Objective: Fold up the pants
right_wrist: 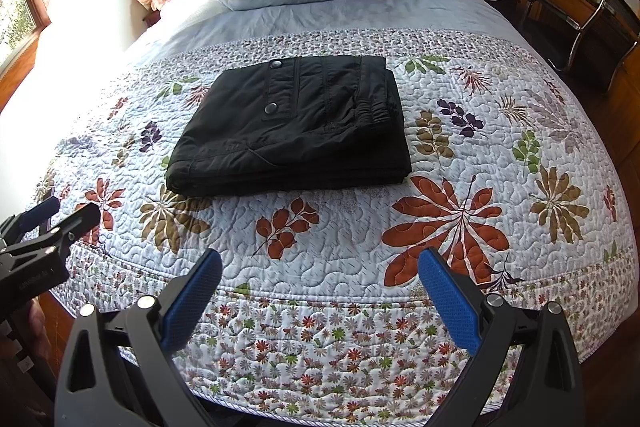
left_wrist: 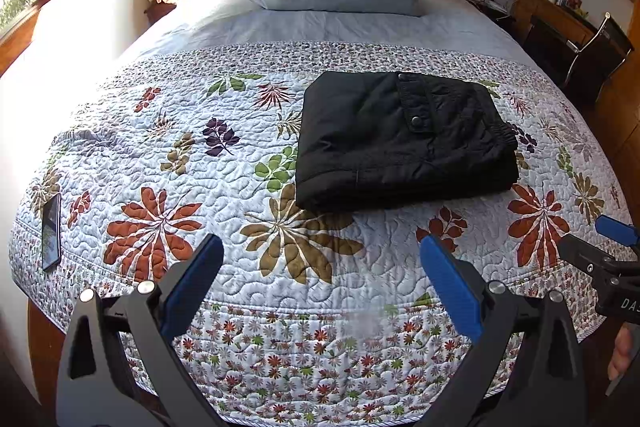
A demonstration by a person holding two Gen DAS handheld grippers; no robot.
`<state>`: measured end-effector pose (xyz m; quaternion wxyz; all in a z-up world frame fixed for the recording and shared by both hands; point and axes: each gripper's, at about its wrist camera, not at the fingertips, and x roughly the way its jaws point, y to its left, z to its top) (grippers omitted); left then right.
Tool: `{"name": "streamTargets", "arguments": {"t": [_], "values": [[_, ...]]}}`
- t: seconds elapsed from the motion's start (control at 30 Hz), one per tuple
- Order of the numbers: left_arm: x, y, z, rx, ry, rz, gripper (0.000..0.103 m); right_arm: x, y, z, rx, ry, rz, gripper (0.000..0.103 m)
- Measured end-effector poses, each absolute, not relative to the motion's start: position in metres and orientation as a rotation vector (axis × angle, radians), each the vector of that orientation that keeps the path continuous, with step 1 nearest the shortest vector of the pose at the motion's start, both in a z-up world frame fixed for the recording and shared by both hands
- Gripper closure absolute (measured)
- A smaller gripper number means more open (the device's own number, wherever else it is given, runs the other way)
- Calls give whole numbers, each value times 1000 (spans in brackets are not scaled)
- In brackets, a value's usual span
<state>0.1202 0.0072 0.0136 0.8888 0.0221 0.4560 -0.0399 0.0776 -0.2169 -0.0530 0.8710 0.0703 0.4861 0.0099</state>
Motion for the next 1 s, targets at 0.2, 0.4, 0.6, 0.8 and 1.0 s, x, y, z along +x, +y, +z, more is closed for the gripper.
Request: {"name": "streamTargets", "arguments": {"t": [0.2,0.4,0.6,0.8,1.0], "values": [[120,7,13,47,948,-82,4,78,-217,-53,147,1017,21,4],[120,7,13,47,948,-80,4,77,-217,-54,148,1017,20,4],[120,6,13,57,942,-81,4,77,-217,-55,147,1017,19,4],[121,6,12,56,951,-86,4,78,-218,-56,149,1018,20,4],[122,5,12,57,954,-95,4,77,-217,-57,148,1019,22,4]]}}
